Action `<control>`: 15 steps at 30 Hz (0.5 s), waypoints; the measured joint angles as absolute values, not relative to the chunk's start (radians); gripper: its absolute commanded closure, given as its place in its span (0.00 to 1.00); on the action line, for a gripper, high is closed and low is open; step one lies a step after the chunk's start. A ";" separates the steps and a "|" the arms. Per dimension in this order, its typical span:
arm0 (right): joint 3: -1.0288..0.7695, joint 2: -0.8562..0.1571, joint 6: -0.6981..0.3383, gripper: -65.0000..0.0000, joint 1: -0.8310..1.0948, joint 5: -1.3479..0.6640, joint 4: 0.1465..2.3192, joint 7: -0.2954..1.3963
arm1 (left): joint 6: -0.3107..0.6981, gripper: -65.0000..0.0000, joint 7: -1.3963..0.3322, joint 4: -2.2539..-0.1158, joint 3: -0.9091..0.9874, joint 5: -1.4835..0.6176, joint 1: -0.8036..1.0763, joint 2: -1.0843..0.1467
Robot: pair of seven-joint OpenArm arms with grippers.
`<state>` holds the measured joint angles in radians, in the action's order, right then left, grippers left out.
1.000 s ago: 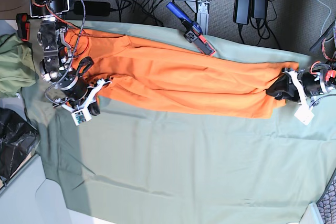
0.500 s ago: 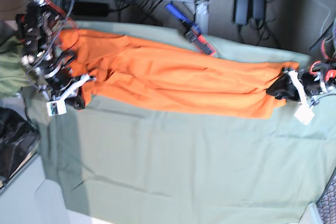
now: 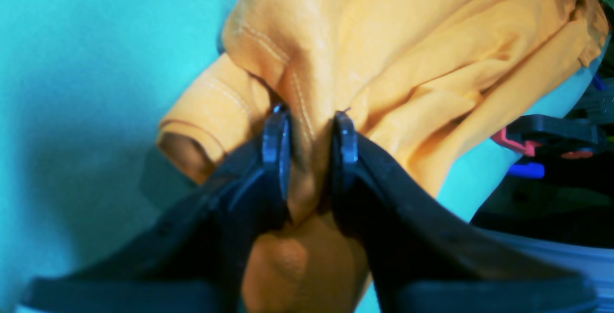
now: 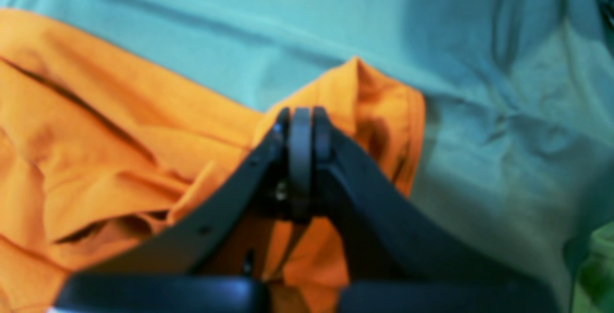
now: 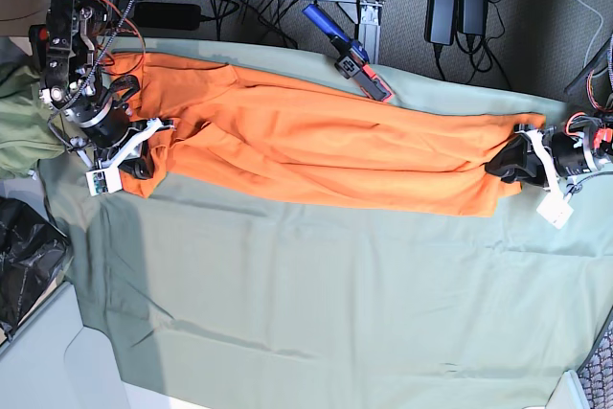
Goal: Fold the T-shirt properly
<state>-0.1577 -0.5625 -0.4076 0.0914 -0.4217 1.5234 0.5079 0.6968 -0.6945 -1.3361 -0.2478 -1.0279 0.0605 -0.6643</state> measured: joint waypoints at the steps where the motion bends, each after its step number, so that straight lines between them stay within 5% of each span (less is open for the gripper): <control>1: -0.158 -0.562 -0.408 1.00 0.091 -0.422 1.524 0.529 | 0.697 0.63 -0.694 -1.336 -0.248 -1.032 0.060 -0.665; 4: -0.158 -0.562 -0.407 1.00 0.091 -0.422 1.524 0.556 | 0.706 0.49 -0.680 -1.337 -0.248 -1.033 0.060 -0.662; 6: -0.158 -0.562 -0.408 0.97 0.093 -0.422 1.524 0.562 | 0.705 0.48 -0.660 -1.339 -0.248 -1.010 0.060 -0.662; 9: -0.158 -0.562 -0.408 0.43 0.109 -0.420 1.524 0.562 | 0.705 0.48 -0.653 -1.339 -0.249 -1.003 0.060 -0.662; 10: -0.158 -0.562 -0.408 0.33 0.117 -0.421 1.524 0.558 | 0.705 0.46 -0.653 -1.339 -0.249 -1.003 0.058 -0.661; 15: -0.158 -0.562 -0.408 0.32 0.122 -0.442 1.524 0.551 | 0.704 0.46 -0.684 -1.335 -0.141 -0.991 0.063 -0.649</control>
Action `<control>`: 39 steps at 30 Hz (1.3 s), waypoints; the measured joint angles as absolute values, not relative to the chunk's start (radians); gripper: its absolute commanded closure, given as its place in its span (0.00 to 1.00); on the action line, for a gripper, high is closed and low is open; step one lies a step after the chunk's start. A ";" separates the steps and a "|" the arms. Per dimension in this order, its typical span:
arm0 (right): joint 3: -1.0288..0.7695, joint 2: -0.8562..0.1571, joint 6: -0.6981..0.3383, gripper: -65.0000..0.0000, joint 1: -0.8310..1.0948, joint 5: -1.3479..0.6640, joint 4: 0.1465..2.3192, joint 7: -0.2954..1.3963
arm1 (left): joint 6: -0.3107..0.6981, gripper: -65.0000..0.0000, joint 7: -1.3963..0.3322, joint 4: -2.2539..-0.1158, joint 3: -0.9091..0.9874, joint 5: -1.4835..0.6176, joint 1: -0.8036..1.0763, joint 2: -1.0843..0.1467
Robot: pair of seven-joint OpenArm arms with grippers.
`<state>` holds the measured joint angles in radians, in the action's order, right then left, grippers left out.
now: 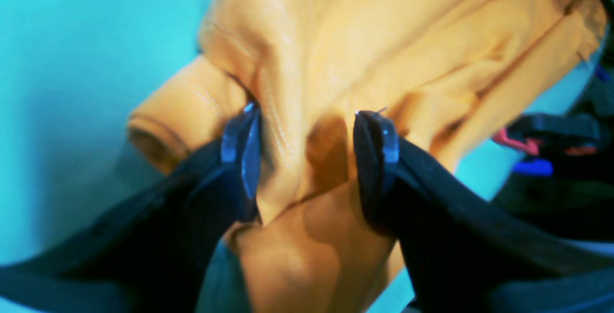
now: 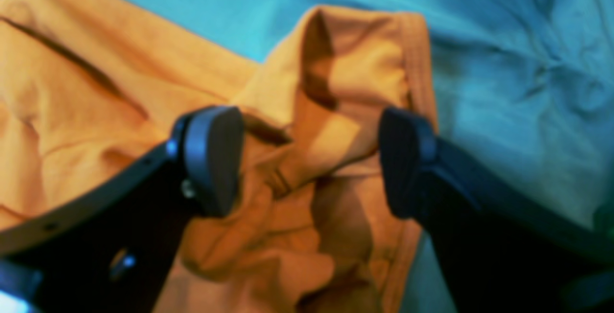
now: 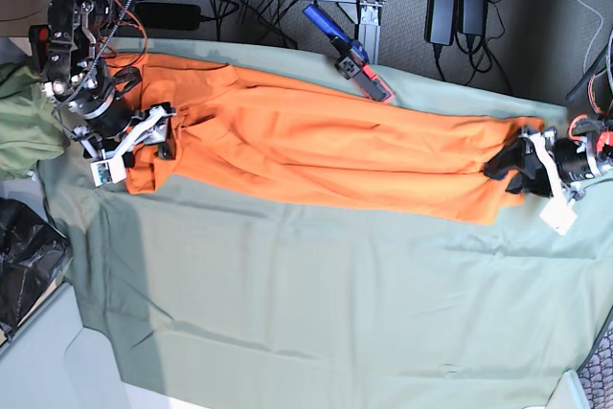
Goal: Fold the T-shirt properly
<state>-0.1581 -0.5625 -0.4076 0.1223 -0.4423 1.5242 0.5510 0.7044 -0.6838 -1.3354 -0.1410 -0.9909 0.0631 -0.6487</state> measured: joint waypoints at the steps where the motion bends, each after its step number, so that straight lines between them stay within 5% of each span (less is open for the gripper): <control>1: -0.158 -0.562 -0.408 0.32 0.122 -0.445 1.524 0.551 | 0.703 0.46 -0.686 -1.333 -0.108 -0.996 0.064 -0.651; 18: -0.158 -0.562 -0.408 0.33 0.125 -0.494 1.665 0.579 | 0.697 0.46 -0.719 -1.331 -0.005 -1.045 0.069 -0.660; 20: -0.158 -0.562 -0.408 0.55 0.125 -0.494 1.665 0.558 | 0.697 0.46 -0.719 -1.331 -0.004 -1.045 0.069 -0.660; 22: -0.158 -0.562 -0.408 0.94 0.124 -0.495 1.665 0.543 | 0.697 0.46 -0.717 -1.331 -0.002 -1.045 0.069 -0.659; 23: -0.158 -0.562 -0.408 1.00 0.124 -0.496 1.665 0.543 | 0.697 0.46 -0.705 -1.331 0.002 -1.034 0.069 -0.659; 28: -0.158 -0.562 -0.408 1.00 0.124 -0.472 1.630 0.539 | 0.696 0.30 -0.688 -1.331 0.006 -0.978 0.071 -0.656; 39: -0.158 -0.562 -0.408 1.00 0.124 -0.479 1.552 0.539 | 0.696 0.30 -0.764 -1.331 0.006 -1.100 0.119 -0.612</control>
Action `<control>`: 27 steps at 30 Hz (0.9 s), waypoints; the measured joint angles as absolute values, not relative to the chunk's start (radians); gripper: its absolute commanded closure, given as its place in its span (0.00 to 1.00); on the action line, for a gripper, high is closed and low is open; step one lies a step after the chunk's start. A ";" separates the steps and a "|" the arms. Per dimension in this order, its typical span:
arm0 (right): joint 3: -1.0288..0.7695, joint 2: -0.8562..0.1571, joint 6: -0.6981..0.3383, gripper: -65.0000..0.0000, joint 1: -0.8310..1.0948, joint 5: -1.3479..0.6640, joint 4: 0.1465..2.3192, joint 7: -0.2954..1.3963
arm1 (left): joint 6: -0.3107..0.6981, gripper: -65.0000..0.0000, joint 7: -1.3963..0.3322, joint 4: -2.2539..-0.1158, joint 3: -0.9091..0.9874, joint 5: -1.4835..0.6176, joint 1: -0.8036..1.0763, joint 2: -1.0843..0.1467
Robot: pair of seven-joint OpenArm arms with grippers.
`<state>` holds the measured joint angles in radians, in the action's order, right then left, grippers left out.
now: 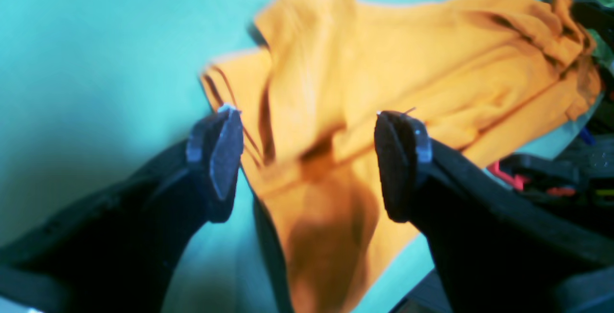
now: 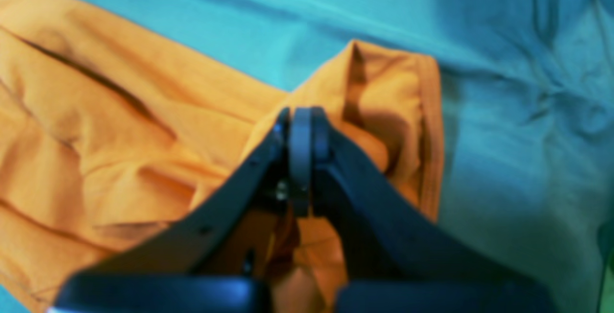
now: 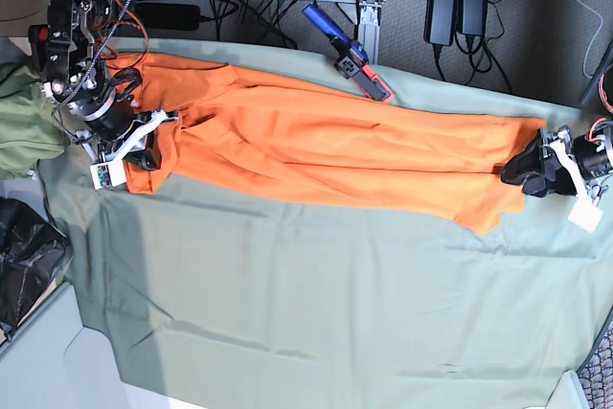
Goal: Fold the T-shirt properly
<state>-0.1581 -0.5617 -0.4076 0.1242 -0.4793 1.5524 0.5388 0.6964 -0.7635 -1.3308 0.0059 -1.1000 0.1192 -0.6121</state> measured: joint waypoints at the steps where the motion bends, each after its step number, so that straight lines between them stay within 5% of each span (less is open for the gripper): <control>1: -0.158 -0.562 -0.408 1.00 0.124 -0.480 1.552 0.538 | 0.696 0.30 -0.764 -1.331 0.006 -1.102 0.123 -0.609; 27: -0.158 -0.562 -0.408 1.00 0.124 -0.505 1.552 0.539 | 0.696 0.30 -0.807 -1.345 0.007 -1.246 0.165 -0.530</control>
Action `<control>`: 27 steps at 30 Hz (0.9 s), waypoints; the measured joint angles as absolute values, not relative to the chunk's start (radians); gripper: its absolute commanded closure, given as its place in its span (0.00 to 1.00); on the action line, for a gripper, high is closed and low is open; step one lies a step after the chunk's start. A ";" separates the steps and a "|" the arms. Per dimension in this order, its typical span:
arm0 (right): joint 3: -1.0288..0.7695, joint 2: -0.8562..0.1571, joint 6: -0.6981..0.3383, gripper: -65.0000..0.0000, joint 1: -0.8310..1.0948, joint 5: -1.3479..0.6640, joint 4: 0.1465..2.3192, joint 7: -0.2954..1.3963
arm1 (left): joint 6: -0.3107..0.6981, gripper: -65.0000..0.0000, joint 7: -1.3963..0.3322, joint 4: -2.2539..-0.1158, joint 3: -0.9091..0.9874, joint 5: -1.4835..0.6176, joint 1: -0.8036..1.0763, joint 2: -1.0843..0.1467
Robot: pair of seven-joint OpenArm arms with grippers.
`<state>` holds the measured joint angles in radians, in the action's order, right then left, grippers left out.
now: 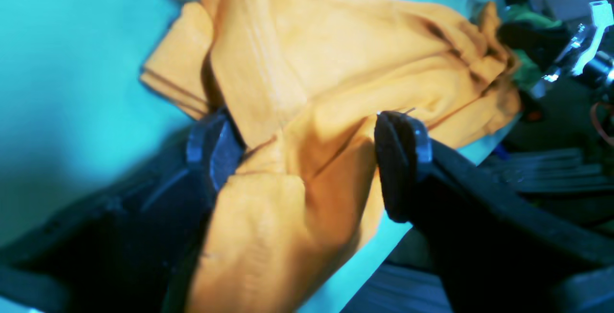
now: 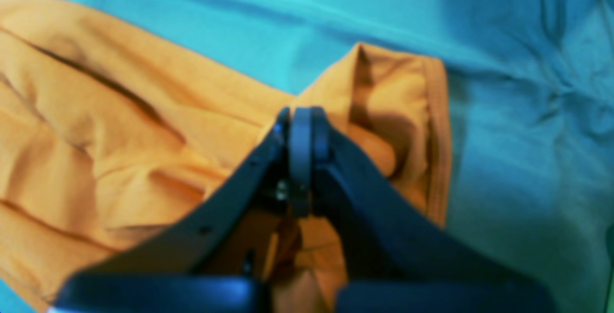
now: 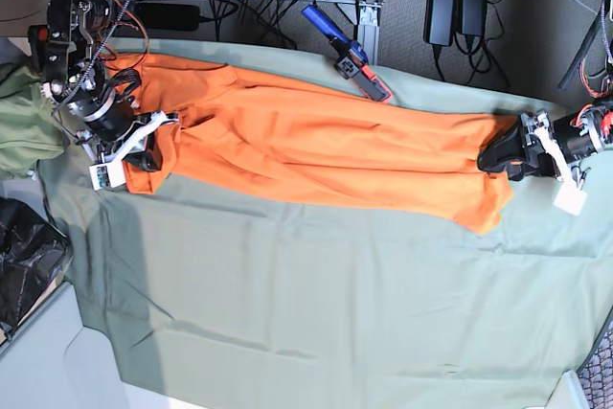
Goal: Fold the T-shirt properly
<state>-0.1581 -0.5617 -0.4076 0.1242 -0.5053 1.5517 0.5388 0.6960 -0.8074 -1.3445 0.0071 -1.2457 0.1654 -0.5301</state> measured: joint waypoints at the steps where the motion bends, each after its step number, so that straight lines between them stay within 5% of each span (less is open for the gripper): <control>1: -0.158 -0.562 -0.408 1.00 0.124 -0.505 1.552 0.539 | 0.696 0.30 -0.807 -1.345 0.007 -1.243 0.165 -0.526; 12: -0.158 -0.562 -0.408 1.00 0.124 -0.509 1.552 0.539 | 0.696 0.31 -0.802 -1.346 0.026 -1.219 0.159 -0.526; 14: -0.158 -0.562 -0.408 1.00 0.124 -0.509 1.552 0.539 | 0.696 0.41 -0.797 -1.346 0.026 -1.218 0.160 -0.516; 18: -0.158 -0.562 -0.408 1.00 0.124 -0.509 1.552 0.539 | 0.696 0.84 -0.785 -1.346 0.026 -1.215 0.160 -0.490; 20: -0.158 -0.562 -0.408 1.00 0.124 -0.509 1.552 0.539 | 0.696 0.97 -0.774 -1.346 0.026 -1.189 0.160 -0.479; 27: -0.158 -0.562 -0.408 1.00 0.124 -0.510 1.552 0.539 | 0.696 1.00 -0.732 -1.346 0.027 -1.124 0.159 -0.443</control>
<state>-0.1581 -0.5617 -0.4076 0.1242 -0.5098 1.5517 0.5388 0.6960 -0.7322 -1.3457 0.0269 -1.1236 0.1593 -0.4431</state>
